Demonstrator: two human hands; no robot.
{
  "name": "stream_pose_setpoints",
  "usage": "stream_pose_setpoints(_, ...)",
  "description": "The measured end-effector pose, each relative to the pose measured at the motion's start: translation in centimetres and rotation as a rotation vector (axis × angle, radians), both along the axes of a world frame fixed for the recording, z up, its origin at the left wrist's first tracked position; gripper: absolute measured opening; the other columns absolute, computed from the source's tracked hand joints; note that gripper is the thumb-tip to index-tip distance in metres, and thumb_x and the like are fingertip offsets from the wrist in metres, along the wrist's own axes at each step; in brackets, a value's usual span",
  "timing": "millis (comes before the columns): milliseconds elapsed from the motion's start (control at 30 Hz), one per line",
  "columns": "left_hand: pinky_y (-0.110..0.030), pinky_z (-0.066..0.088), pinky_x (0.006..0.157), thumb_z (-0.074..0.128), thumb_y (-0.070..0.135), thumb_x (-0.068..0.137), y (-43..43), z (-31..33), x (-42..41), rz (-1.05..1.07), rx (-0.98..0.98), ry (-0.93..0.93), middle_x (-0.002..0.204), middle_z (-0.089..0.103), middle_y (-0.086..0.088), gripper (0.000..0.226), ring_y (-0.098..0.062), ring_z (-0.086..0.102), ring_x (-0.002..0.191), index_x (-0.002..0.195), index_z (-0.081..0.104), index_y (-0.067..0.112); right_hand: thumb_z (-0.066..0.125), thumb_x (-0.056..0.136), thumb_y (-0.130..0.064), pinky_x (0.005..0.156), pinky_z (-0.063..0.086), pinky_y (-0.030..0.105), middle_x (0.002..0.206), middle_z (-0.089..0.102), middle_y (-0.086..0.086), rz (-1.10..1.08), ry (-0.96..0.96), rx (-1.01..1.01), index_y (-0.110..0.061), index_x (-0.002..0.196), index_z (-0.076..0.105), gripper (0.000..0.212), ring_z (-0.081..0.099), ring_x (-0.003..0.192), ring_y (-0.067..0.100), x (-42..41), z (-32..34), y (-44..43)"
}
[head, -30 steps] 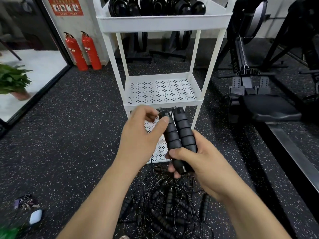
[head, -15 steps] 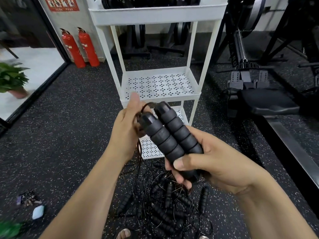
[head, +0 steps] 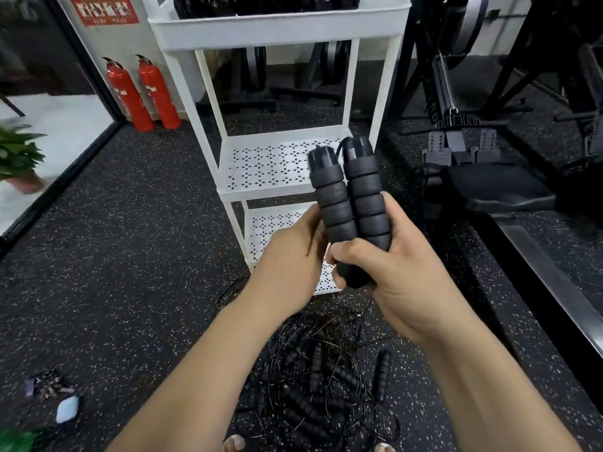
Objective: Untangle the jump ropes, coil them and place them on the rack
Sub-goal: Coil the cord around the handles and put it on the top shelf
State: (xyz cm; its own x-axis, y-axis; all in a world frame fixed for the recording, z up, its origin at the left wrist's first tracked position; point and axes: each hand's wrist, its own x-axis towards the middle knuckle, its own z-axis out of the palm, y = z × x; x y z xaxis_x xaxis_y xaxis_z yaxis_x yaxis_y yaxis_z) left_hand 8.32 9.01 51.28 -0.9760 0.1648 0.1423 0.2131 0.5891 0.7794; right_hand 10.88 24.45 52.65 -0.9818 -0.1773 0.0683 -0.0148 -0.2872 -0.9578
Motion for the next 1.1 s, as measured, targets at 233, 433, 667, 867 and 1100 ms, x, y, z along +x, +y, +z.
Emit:
stream_pose_setpoints(233,-0.031,0.038,0.053,0.051,0.009,0.103,-0.2,1.6,0.6,-0.071,-0.517,-0.204,0.072,0.051,0.008,0.038,-0.009,0.050,0.061,0.073,0.040,0.031,0.068,0.092,0.012,0.058,0.053,0.038,0.109,0.069,0.030,0.024,-0.036,0.166,-0.003,0.118,0.055,0.033,0.063,0.078,0.029,0.0,-0.6,0.5)
stream_pose_setpoints(433,-0.029,0.039,0.051,0.042,0.019,0.110,-1.0,1.9,0.8,-0.186,-0.559,-0.282,0.079,0.060,0.005,0.034,-0.012,0.054,0.060,0.080,0.047,0.035,0.068,0.090,0.009,0.055,0.049,0.037,0.101,0.071,0.027,0.009,-0.096,0.126,-0.003,0.122,0.055,0.037,0.065,0.074,0.026,-0.3,-1.1,0.6)
stream_pose_setpoints(667,-0.028,0.037,0.051,0.054,0.045,0.109,-3.2,3.1,0.9,-0.285,-0.342,-0.313,0.060,0.054,0.009,0.028,-0.008,0.044,0.050,0.091,0.071,0.033,0.069,0.089,0.010,0.058,0.050,0.041,0.113,0.070,0.030,-0.107,-0.152,0.225,-0.007,0.120,0.054,0.038,0.065,0.073,0.026,-1.3,-1.4,2.4)
stream_pose_setpoints(867,-0.024,0.033,0.055,0.071,0.049,0.097,-5.6,4.4,0.5,-0.242,-0.189,-0.210,0.058,0.054,0.012,0.026,-0.002,0.043,0.053,0.079,0.074,0.031,0.074,0.084,0.002,0.058,0.054,0.039,0.087,0.076,0.003,0.039,-0.155,0.711,-0.033,0.118,0.057,0.052,0.068,0.067,0.021,-1.6,-2.4,3.7)
stream_pose_setpoints(1100,-0.028,0.046,0.071,0.091,0.039,0.079,-6.4,2.9,0.0,-0.207,-0.041,-0.202,0.069,0.071,0.012,0.015,-0.005,0.061,0.066,0.079,0.080,0.028,0.073,0.083,-0.005,0.057,0.054,0.035,0.084,0.076,0.011,0.605,-0.120,1.075,-0.026,0.108,0.057,0.036,0.064,0.062,0.015,-0.1,-0.4,1.9)
